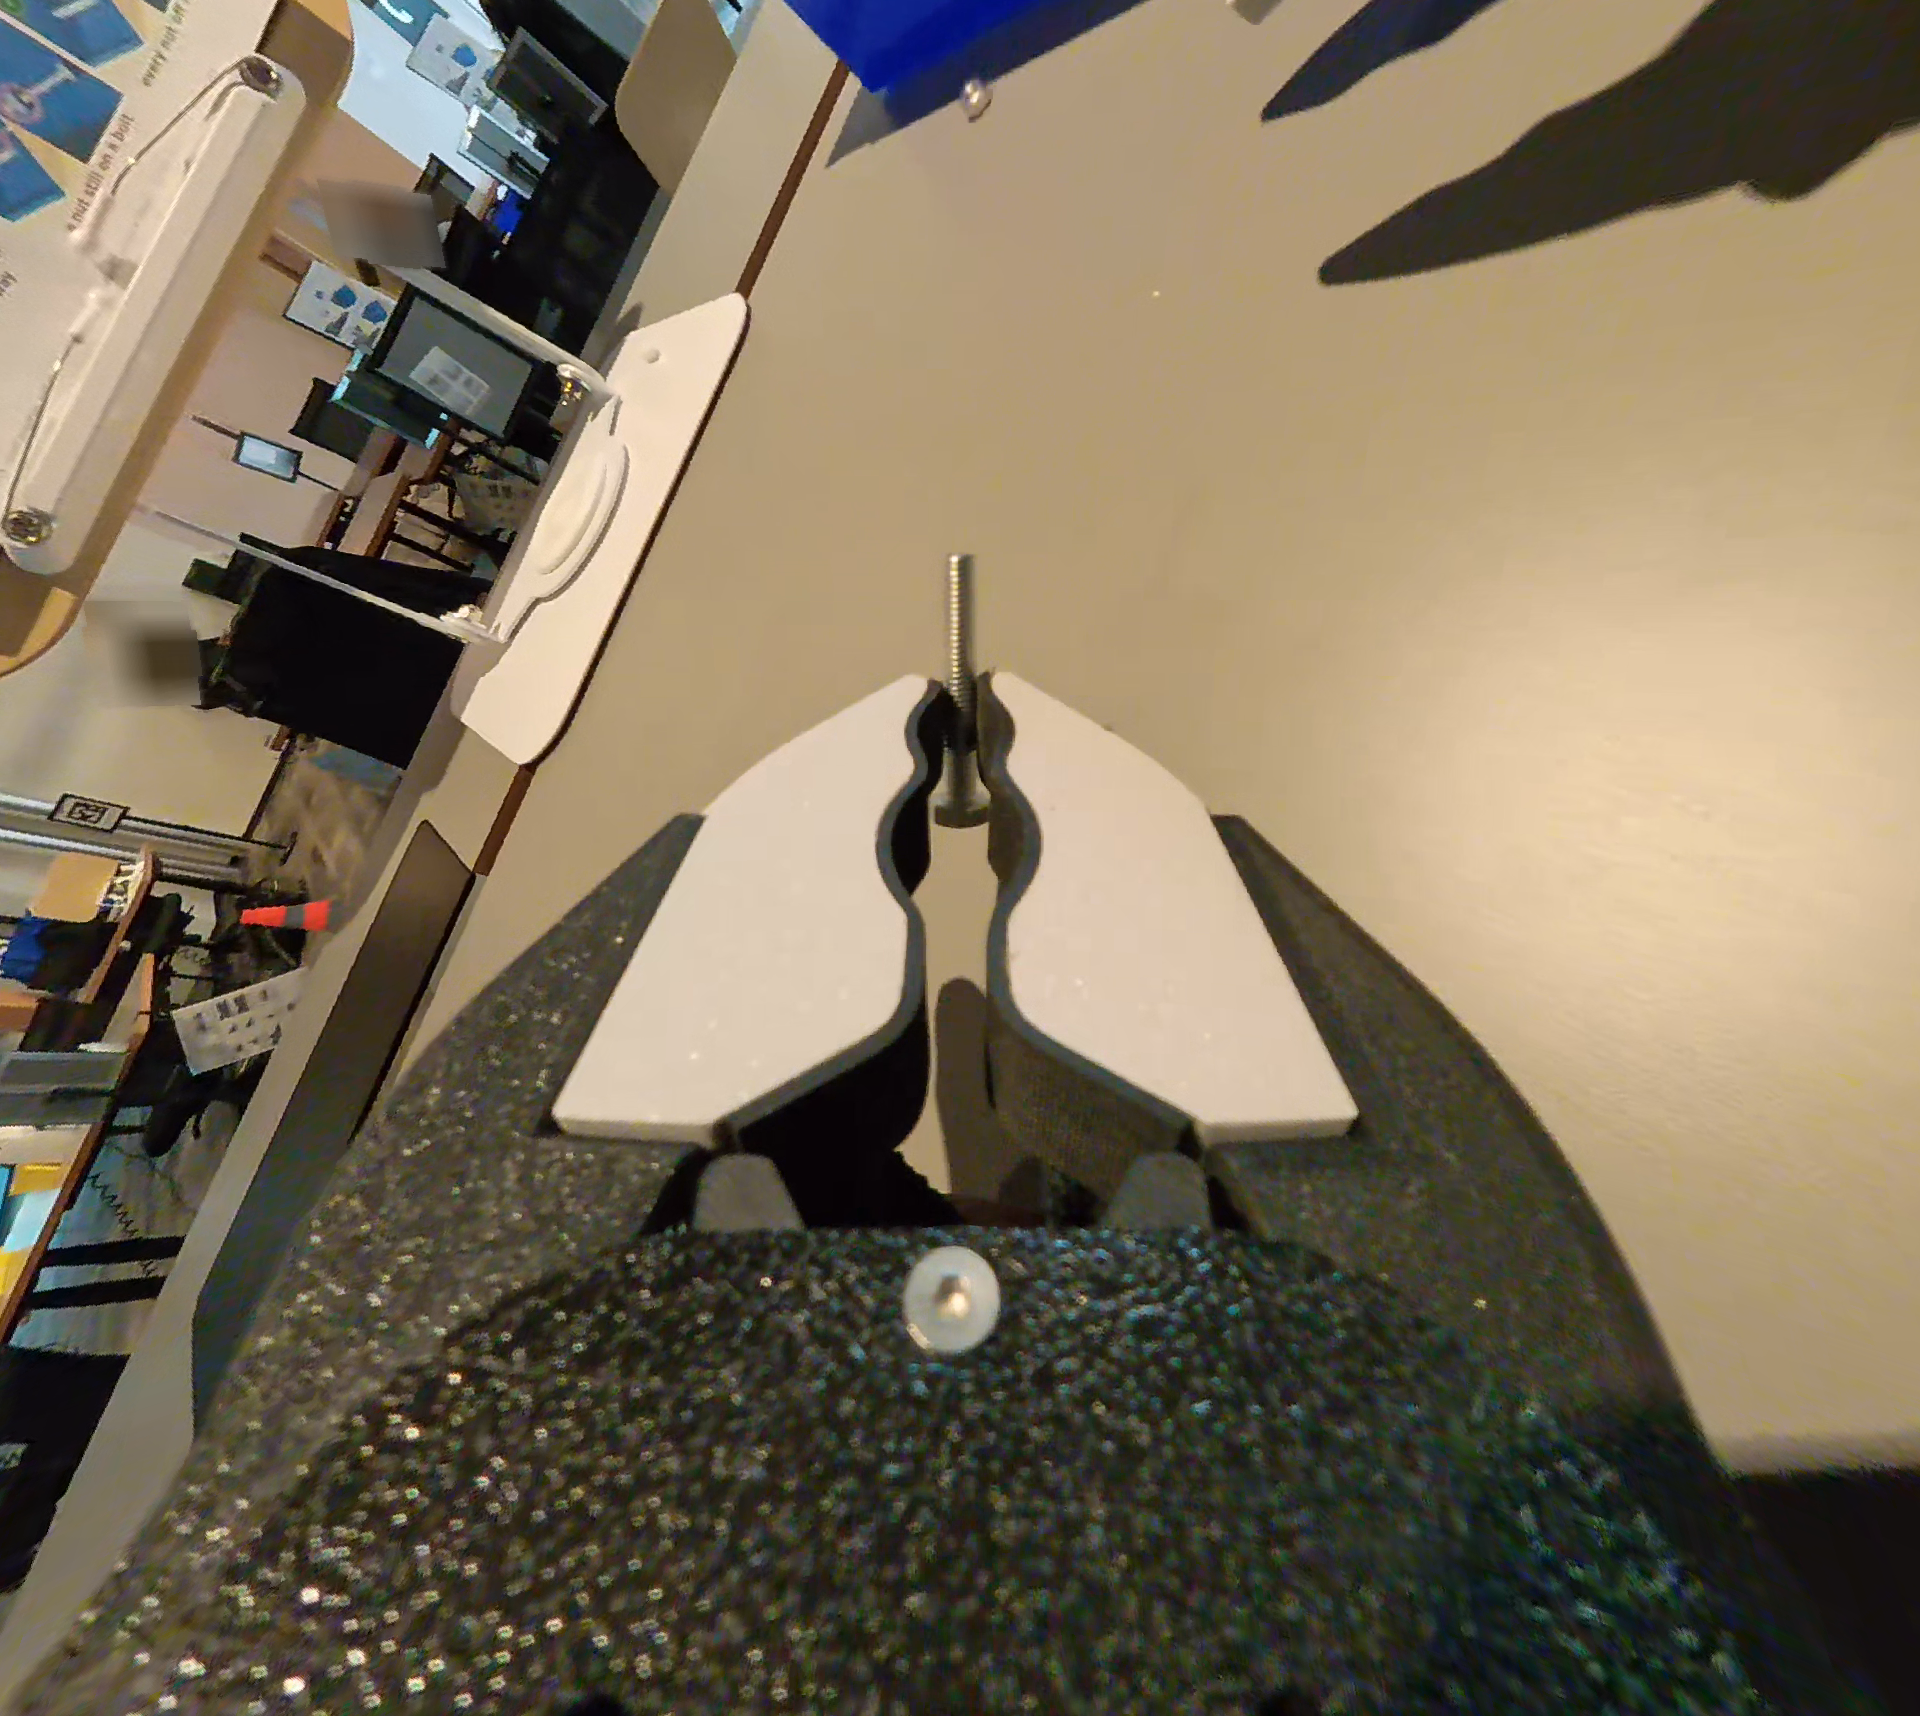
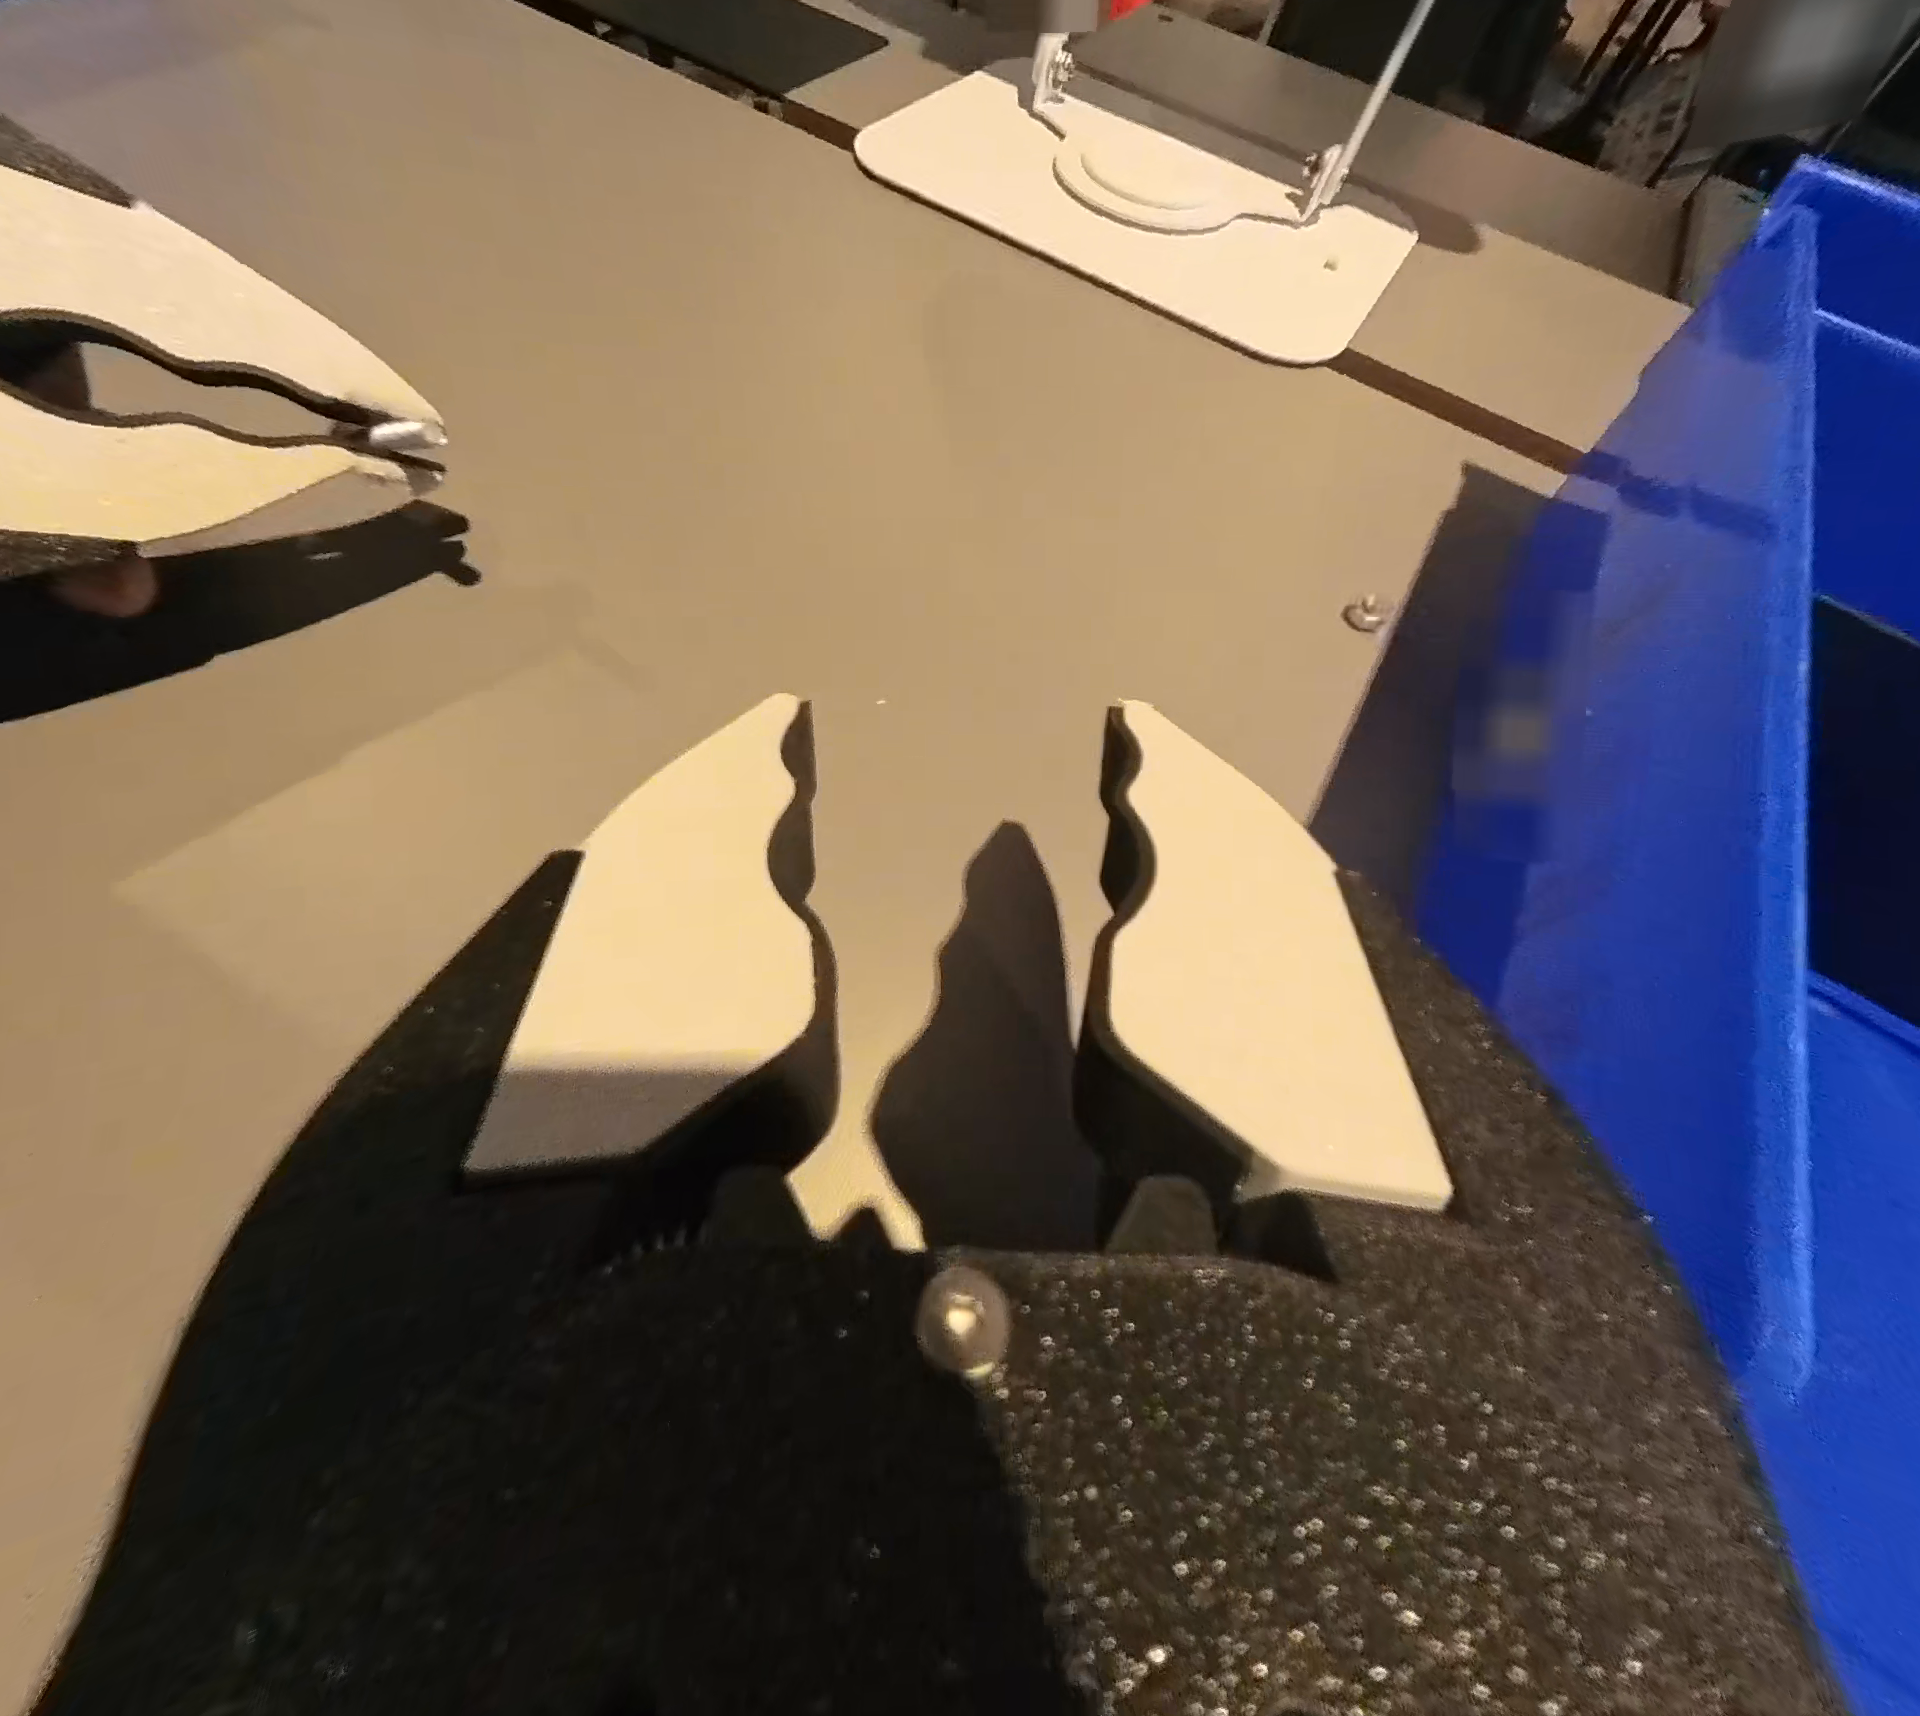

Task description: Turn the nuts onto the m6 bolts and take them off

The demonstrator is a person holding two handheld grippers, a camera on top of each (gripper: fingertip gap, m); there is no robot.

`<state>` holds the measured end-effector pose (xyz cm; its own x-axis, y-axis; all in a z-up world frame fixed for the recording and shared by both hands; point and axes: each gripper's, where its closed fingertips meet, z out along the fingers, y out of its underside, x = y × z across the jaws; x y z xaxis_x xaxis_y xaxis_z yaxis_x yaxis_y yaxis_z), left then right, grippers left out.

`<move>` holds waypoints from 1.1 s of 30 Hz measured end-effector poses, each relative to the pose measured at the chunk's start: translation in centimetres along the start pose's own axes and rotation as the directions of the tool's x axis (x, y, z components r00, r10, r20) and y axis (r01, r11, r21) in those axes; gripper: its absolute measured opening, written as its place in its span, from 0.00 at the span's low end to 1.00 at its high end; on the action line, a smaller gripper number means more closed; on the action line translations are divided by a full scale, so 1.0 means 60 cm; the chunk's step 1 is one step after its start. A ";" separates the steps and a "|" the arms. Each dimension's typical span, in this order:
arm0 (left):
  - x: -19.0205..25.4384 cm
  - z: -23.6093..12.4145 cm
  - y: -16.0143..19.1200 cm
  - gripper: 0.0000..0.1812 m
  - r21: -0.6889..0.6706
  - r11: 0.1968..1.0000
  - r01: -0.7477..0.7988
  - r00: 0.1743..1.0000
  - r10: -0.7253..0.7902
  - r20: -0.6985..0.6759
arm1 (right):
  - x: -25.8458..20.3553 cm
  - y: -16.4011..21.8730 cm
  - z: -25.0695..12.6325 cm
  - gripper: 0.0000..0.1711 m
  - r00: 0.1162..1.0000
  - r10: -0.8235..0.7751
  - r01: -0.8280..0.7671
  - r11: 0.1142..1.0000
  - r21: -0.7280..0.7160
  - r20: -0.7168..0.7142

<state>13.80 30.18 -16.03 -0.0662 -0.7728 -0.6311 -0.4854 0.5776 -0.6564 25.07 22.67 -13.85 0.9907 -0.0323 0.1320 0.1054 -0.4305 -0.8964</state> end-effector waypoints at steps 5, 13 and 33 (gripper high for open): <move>-0.003 0.000 -0.002 0.03 0.009 1.000 0.009 1.000 -0.009 -0.001 | -0.004 -0.008 -0.001 0.31 1.000 -0.029 0.029 0.999 0.034 -0.005; -0.010 -0.006 -0.007 0.03 0.041 0.998 0.049 0.999 -0.049 0.005 | -0.014 -0.012 -0.004 0.30 0.997 -0.073 0.073 0.996 0.053 -0.002; 0.059 -0.023 -0.103 0.03 0.262 0.964 0.046 0.991 -0.012 -0.130 | -0.162 -0.061 -0.024 0.16 0.863 0.034 -0.130 0.979 0.156 0.504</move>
<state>15.34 23.49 -13.65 -0.1731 -0.8075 -0.5639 -0.2430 0.5898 -0.7701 14.91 23.27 -11.25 0.9021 0.4116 -0.1295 -0.0118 -0.2765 -0.9609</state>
